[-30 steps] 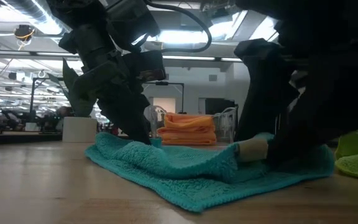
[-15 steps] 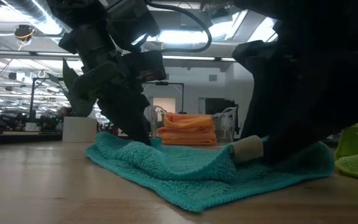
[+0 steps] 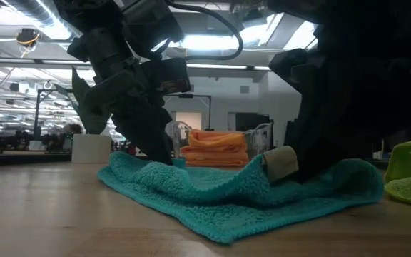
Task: Fold microfiber towels
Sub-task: Fold the blue microfiber towel
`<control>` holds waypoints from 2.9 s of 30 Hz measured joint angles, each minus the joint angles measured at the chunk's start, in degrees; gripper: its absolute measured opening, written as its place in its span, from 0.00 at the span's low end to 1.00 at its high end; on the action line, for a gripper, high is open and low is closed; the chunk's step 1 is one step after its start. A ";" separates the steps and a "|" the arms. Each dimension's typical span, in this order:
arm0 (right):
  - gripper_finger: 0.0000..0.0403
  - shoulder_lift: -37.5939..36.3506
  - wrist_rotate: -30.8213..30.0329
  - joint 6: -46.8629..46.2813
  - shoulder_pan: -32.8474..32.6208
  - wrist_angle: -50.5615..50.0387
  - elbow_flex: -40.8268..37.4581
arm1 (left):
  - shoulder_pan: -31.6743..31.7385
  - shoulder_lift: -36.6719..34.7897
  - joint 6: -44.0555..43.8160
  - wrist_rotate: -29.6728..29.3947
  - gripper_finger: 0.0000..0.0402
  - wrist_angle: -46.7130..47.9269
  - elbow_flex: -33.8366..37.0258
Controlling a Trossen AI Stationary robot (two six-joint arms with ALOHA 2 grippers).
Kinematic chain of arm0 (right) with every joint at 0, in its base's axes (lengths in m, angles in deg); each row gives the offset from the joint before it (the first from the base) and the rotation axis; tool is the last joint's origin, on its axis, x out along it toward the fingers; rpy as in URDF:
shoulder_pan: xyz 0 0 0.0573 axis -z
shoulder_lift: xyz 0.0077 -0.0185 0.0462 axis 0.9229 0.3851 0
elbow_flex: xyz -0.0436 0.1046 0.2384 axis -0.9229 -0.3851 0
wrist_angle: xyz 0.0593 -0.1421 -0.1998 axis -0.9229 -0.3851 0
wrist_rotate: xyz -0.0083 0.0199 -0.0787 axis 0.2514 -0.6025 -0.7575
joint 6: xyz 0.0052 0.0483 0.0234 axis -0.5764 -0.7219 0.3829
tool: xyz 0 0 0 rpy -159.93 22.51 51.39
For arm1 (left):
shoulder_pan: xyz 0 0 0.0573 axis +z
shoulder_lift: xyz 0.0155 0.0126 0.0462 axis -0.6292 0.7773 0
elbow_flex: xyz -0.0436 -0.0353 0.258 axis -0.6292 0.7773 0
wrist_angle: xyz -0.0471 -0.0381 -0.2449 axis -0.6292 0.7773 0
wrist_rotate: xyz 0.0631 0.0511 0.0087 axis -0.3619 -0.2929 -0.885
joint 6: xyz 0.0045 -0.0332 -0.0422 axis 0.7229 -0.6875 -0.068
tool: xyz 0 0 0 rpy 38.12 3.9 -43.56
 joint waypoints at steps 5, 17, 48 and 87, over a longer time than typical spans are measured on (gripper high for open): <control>0.02 -0.03 -0.02 -0.38 0.20 -0.27 0.11 | 0.00 0.00 0.02 -0.26 0.04 0.00 0.00; 0.01 -0.35 -13.09 -3.20 0.27 -28.97 15.13 | -1.46 -5.68 6.32 -3.12 0.01 9.15 -7.30; 0.02 -0.24 -9.88 -10.45 0.29 -30.53 16.46 | 1.21 1.42 -6.01 3.39 0.46 10.29 -6.41; 0.02 -0.22 -10.62 -9.62 0.27 -30.26 16.46 | -1.73 2.20 -5.53 -3.13 0.02 10.30 -6.32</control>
